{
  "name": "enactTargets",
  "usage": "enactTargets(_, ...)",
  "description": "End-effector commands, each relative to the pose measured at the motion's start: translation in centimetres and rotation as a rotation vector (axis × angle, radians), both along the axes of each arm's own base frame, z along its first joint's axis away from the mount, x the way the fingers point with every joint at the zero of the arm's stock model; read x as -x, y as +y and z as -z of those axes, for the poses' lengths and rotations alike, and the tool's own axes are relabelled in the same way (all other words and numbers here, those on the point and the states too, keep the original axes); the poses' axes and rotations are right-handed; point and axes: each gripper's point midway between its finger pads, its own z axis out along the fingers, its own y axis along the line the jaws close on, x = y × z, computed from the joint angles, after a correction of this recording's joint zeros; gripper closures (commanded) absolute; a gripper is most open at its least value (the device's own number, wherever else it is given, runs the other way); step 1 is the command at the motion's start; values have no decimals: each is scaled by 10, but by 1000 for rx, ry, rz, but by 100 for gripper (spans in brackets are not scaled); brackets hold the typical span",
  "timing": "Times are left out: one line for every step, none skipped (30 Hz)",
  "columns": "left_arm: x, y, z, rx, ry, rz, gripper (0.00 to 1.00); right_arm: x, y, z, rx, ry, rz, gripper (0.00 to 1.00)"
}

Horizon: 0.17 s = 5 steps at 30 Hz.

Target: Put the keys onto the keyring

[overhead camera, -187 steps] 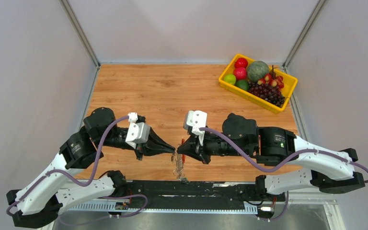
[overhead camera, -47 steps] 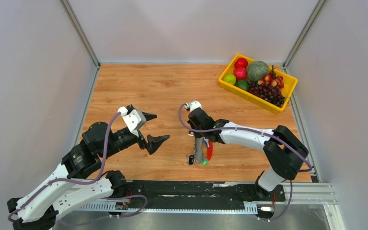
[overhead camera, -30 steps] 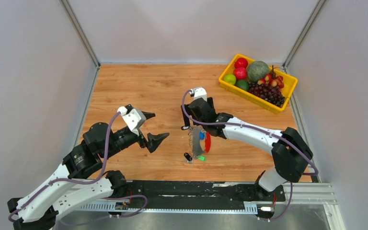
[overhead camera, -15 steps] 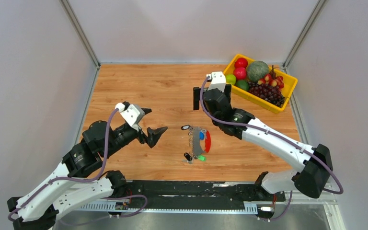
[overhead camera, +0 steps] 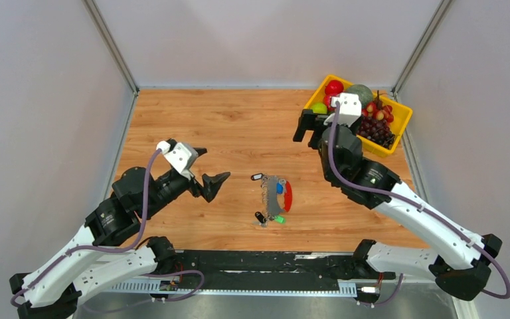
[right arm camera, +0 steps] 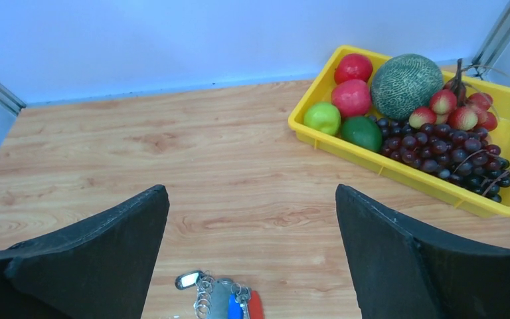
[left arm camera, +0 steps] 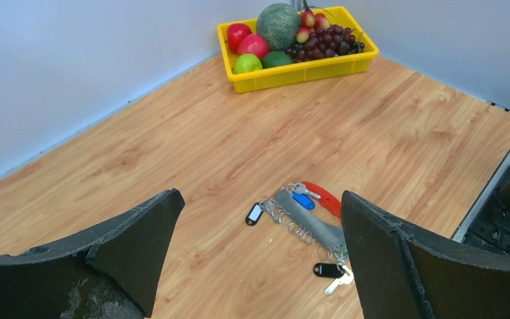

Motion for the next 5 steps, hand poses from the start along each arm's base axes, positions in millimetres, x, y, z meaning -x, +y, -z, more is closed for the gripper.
enactTargets(0, 7, -21, 42, -43, -22, 0, 8, -12, -18, 15, -33, 0, 0)
enactTargets(0, 8, -21, 42, -44, -25, 0, 9, -12, -18, 20, -34, -9, 0)
enactTargets(0, 9, -22, 46, -47, -26, 0, 9, -12, -16, 25, -31, -3, 0)
enactTargets(0, 9, -22, 47, -47, -27, 0, 8, -14, -14, 32, -28, 6, 0)
enactTargets(0, 9, -22, 49, -48, -28, 0, 8, -14, -14, 34, -28, 10, 0)
